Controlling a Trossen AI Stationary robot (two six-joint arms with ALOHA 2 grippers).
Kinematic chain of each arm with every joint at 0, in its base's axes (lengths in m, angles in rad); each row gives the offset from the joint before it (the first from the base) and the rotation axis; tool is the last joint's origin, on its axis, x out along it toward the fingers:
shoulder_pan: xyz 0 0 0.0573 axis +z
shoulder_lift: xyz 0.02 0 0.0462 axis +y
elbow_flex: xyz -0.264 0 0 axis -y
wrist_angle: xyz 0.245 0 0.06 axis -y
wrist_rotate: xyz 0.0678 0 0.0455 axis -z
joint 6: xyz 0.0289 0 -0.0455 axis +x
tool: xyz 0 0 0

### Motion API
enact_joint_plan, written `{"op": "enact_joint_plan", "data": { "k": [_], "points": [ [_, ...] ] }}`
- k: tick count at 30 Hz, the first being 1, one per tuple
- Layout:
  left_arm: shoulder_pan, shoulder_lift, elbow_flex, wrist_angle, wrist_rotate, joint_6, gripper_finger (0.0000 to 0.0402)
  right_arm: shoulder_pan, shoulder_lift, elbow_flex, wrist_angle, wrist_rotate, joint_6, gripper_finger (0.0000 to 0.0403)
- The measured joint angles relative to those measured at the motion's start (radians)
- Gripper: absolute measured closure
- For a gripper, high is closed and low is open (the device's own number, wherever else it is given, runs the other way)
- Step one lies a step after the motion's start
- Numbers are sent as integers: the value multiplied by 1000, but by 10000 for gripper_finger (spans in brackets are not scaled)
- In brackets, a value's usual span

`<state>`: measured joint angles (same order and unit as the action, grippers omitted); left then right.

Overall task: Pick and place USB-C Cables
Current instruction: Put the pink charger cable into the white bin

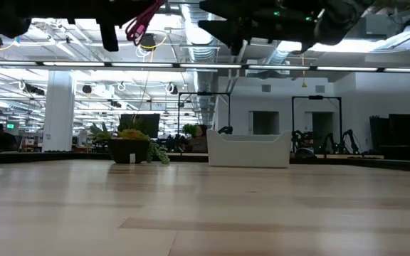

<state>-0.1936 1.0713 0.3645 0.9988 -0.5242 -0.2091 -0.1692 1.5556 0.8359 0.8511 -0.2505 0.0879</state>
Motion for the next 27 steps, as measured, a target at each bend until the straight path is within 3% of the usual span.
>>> {"op": "enact_joint_plan", "data": {
  "k": [11, 27],
  "points": [
    [0, 165, 0, 156, 19, -40, 401, 9, 106, 159, -10, -67, 17, 127],
    [5, 241, 24, 211, 93, -62, 401, 21, 120, 179, -11, -93, 28, 127]
  ]
}}
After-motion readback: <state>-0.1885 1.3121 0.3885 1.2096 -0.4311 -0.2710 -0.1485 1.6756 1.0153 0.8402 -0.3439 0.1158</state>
